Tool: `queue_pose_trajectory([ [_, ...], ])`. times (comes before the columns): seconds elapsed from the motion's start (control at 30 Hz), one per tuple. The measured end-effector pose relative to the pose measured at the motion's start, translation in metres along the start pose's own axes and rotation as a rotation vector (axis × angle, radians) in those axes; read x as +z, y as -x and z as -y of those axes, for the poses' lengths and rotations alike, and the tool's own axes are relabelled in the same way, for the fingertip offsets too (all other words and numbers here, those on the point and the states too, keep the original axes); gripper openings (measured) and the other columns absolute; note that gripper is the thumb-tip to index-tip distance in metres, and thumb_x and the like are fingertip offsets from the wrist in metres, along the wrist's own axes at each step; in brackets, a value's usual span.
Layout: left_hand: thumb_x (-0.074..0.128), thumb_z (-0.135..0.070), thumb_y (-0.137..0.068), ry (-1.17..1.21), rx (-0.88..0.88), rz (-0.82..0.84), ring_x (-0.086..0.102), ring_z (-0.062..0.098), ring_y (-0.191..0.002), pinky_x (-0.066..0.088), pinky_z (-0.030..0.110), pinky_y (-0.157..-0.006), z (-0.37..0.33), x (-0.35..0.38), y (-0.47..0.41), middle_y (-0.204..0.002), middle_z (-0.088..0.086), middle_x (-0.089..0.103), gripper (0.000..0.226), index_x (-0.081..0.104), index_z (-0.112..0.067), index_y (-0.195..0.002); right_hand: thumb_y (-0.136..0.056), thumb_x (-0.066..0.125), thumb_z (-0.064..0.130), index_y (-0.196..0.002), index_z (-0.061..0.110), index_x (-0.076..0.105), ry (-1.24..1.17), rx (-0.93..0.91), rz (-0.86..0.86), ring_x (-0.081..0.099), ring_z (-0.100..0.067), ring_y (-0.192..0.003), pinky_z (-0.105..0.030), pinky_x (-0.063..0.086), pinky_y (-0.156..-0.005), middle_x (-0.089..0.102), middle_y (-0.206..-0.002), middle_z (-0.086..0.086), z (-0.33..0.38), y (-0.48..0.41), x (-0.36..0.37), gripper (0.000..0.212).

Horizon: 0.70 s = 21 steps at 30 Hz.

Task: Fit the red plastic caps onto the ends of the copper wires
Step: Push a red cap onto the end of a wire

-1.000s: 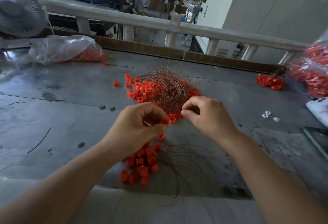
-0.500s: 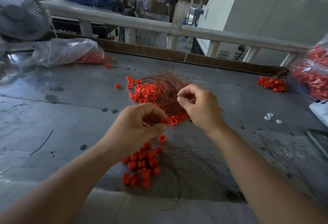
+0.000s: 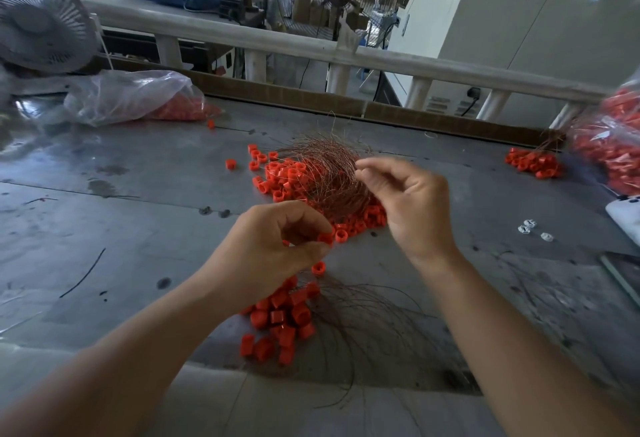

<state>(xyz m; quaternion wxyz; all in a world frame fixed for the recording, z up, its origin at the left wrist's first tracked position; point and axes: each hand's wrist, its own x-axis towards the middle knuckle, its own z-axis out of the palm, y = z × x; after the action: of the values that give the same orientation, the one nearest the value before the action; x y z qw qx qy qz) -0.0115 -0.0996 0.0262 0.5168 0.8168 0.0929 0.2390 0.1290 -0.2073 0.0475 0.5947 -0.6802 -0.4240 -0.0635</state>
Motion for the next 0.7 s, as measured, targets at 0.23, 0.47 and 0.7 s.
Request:
queue_pose_trajectory([
  [0.23, 0.074, -0.006, -0.062, 0.273, -0.096, -0.007, 0.067, 0.014, -0.061, 0.052, 0.017, -0.061, -0.009, -0.006, -0.001, -0.072, -0.001, 0.07, 0.029, 0.073, -0.031, -0.075, -0.086, 0.057, 0.01, -0.098, 0.027, 0.062, 0.066, -0.262, -0.044, 0.053, 0.0, -0.062, -0.008, 0.041, -0.062, 0.053, -0.084, 0.01, 0.036, -0.009, -0.028, 0.021],
  [0.47, 0.072, -0.017, -0.052, 0.345, -0.09, -0.007, 0.068, 0.015, -0.067, 0.053, 0.019, -0.064, -0.009, -0.004, 0.0, -0.078, 0.003, 0.072, 0.029, 0.074, -0.028, -0.079, -0.078, 0.067, 0.005, -0.079, 0.029, 0.06, 0.144, -0.148, 0.172, 0.055, 0.003, -0.07, -0.007, 0.04, -0.063, 0.058, -0.077, 0.013, 0.021, 0.027, -0.013, 0.025],
  [0.7, 0.073, -0.019, -0.049, 0.385, -0.068, 0.011, 0.068, 0.012, -0.067, 0.053, 0.019, -0.06, -0.01, -0.003, 0.001, -0.075, 0.001, 0.072, 0.026, 0.072, -0.025, -0.075, -0.076, 0.068, 0.005, -0.08, 0.029, 0.06, 0.125, -0.153, 0.148, 0.056, 0.002, -0.073, -0.005, 0.04, -0.065, 0.057, -0.075, 0.013, 0.02, 0.036, -0.011, 0.025],
])
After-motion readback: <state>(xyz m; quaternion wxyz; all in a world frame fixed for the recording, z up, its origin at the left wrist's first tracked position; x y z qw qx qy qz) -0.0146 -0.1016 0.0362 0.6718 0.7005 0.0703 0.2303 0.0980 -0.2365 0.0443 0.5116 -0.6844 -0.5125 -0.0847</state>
